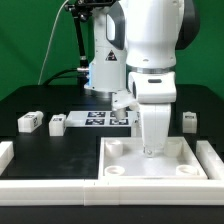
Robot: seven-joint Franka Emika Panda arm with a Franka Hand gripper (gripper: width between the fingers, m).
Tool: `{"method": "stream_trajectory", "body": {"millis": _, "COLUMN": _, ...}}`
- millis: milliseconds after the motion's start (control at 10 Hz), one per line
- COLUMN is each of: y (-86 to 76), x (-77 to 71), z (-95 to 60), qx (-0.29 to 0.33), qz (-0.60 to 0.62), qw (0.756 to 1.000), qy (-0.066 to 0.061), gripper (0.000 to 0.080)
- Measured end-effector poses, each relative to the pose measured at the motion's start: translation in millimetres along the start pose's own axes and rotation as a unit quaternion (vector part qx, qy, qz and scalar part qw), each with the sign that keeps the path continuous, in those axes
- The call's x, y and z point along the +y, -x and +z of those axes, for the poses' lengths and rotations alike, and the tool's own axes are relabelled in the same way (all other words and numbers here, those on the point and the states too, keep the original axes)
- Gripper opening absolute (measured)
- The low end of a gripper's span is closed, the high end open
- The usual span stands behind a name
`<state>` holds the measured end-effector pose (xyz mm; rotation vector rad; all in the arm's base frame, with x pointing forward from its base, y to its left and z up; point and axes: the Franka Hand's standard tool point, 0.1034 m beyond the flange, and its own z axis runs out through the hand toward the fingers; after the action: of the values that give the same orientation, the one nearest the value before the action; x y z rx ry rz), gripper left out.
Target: Assemble one leg
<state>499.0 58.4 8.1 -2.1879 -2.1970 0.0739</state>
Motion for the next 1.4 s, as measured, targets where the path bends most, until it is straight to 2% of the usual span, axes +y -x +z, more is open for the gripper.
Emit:
{"method": "stream_trajectory", "body": {"millis": 100, "y": 0.1, "x": -0.1, "z": 0.3, "qx": 0.000, "qz": 0.000, "qw": 1.000, "qy": 0.000, "gripper": 0.0626}}
{"method": "stream_trajectory", "body": {"millis": 600, "y": -0.8, "x": -0.6, "z": -0.5, "qx": 0.000, "qz": 0.008, "qw": 1.000, "qy": -0.001, "gripper": 0.0649}}
{"method": "stream_trajectory", "body": {"millis": 800, "y": -12.5, "x": -13.5, "z": -21.2, "qx": -0.005, "qz": 0.050, "qw": 0.999, "qy": 0.006, "gripper": 0.0649}}
{"method": "stream_trajectory", "body": {"millis": 1000, "y": -23.5, "x": -30.5, "z": -39.0, "qx": -0.014, "qz": 0.095, "qw": 0.995, "qy": 0.004, "gripper": 0.0649}}
{"method": "stream_trajectory", "body": {"millis": 1100, "y": -28.1, "x": -33.2, "z": -46.4, "qx": -0.015, "qz": 0.105, "qw": 0.994, "qy": 0.009, "gripper": 0.0649}}
{"method": "stream_trajectory", "body": {"millis": 1400, "y": -28.7, "x": -35.9, "z": -47.1, "qx": -0.014, "qz": 0.132, "qw": 0.991, "qy": 0.009, "gripper": 0.0649}}
